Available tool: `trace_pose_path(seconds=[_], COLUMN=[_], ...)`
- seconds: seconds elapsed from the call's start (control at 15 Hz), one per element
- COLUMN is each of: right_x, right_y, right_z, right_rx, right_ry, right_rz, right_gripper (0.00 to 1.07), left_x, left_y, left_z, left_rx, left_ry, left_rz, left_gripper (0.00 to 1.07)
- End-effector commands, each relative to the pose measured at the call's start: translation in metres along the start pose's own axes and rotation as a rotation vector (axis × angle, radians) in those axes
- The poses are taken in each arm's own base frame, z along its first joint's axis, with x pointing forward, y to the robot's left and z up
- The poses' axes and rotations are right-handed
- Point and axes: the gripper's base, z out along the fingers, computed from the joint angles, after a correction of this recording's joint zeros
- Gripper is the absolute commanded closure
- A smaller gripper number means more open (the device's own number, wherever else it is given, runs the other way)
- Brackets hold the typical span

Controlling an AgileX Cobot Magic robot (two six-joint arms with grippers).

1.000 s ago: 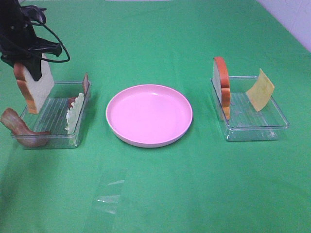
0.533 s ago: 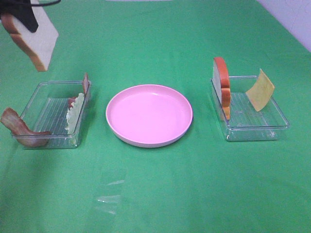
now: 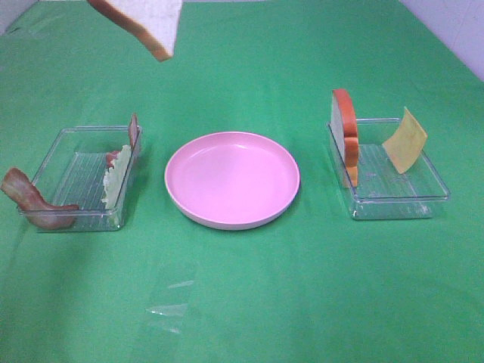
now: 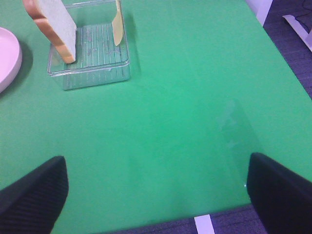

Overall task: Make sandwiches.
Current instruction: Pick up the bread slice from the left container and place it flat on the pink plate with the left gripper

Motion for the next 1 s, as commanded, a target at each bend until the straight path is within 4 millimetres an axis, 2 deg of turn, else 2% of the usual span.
trace_pose_path(seconds=[0.07, 0.13, 0.2, 0.27, 0.4, 0.6, 0.8, 1.0], right_x=[0.003, 0.003, 0.003, 0.003, 0.003, 0.003, 0.003, 0.003], right_y=[0.000, 0.000, 0.000, 0.000, 0.000, 0.000, 0.000, 0.000], right_z=[-0.001, -0.001, -0.001, -0.001, -0.001, -0.001, -0.001, -0.001], right_rx=[-0.001, -0.001, -0.001, -0.001, -0.001, -0.001, -0.001, -0.001], right_ry=[-0.015, -0.015, -0.015, -0.015, -0.015, -0.015, -0.015, -0.015], right_rz=[0.001, 0.001, 0.001, 0.001, 0.001, 0.001, 0.001, 0.001], right_gripper=[0.12, 0.12, 0.12, 0.12, 0.12, 0.12, 0.12, 0.12], left_x=[0.004, 0.016, 0.024, 0.026, 0.032, 0.051, 0.062, 0.066], left_y=[-0.003, 0.003, 0.010, 0.013, 0.024, 0.021, 0.029, 0.034], left_z=[0.026, 0.078, 0.109, 0.118, 0.156, 0.210, 0.239, 0.248], left_rx=[0.035, 0.061, 0.065, 0.069, 0.097, 0.103, 0.102, 0.105], left_ry=[0.036, 0.094, 0.131, 0.137, 0.160, 0.199, 0.222, 0.237], left_rz=[-0.001, -0.058, -0.098, -0.112, -0.186, -0.198, -0.249, -0.272], left_gripper=[1.07, 1.07, 1.07, 1.07, 1.07, 1.07, 1.07, 1.07])
